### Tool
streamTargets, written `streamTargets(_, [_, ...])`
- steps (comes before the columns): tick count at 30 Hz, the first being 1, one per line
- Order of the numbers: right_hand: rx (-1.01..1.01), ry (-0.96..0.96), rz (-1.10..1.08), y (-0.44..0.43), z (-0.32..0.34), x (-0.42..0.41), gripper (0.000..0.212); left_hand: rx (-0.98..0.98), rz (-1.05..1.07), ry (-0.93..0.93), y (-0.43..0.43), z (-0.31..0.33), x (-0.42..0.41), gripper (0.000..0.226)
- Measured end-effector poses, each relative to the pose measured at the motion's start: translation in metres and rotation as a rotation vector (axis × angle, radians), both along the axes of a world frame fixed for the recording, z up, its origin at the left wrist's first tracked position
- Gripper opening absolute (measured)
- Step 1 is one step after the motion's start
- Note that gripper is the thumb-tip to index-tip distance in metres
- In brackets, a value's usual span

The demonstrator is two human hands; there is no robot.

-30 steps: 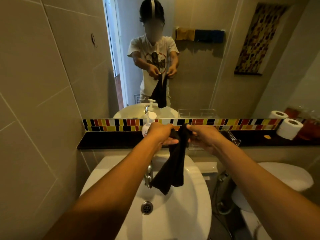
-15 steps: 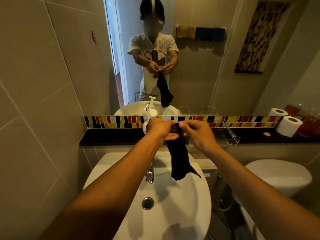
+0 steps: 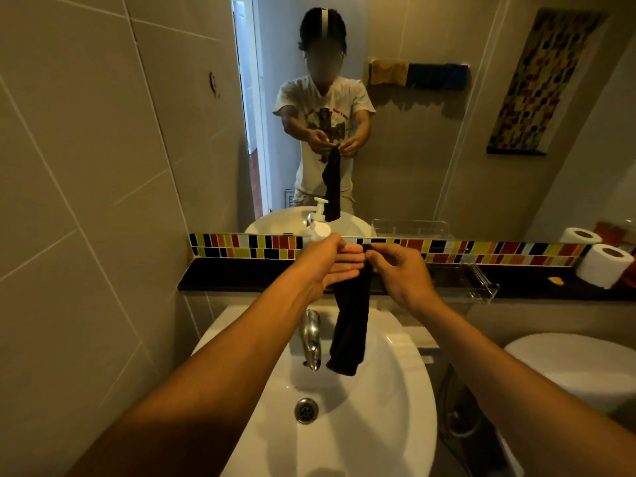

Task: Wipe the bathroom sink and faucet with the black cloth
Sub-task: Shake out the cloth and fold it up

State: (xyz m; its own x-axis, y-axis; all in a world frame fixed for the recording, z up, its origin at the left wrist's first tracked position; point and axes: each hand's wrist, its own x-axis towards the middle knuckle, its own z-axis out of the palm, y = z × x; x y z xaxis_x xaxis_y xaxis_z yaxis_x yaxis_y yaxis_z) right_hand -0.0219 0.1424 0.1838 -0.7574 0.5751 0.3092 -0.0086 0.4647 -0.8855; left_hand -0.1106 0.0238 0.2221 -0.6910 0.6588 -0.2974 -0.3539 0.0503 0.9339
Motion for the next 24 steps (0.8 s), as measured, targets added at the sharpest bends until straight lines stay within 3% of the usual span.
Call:
streamTargets(2, [-0.03,-0.02,0.059,0.007,0.016,-0.001,0.02,0.0,0.014,0.133,-0.004,0.001,-0.006,0.028])
streamTargets(5, [-0.007,-0.077,0.164,0.02,0.048,0.0,0.018,-0.128,-0.102,0.761,-0.012,-0.002,-0.022,0.046])
streamTargets(7, [0.014,-0.065,0.229,0.027,0.069,0.004,0.02,-0.184,-0.249,0.951,-0.013,-0.005,-0.029,0.039])
streamTargets(11, [0.069,-0.082,0.214,0.045,0.107,0.016,0.02,-0.146,-0.341,0.965,-0.01,0.0,-0.035,0.006])
streamTargets(19, [0.144,-0.196,0.028,0.078,0.087,0.038,0.02,0.122,-0.285,0.989,0.007,0.051,-0.019,0.012])
streamTargets(24, [0.046,-0.078,-0.063,0.081,0.095,0.048,0.021,0.003,-0.35,1.123,0.018,0.068,-0.018,0.015])
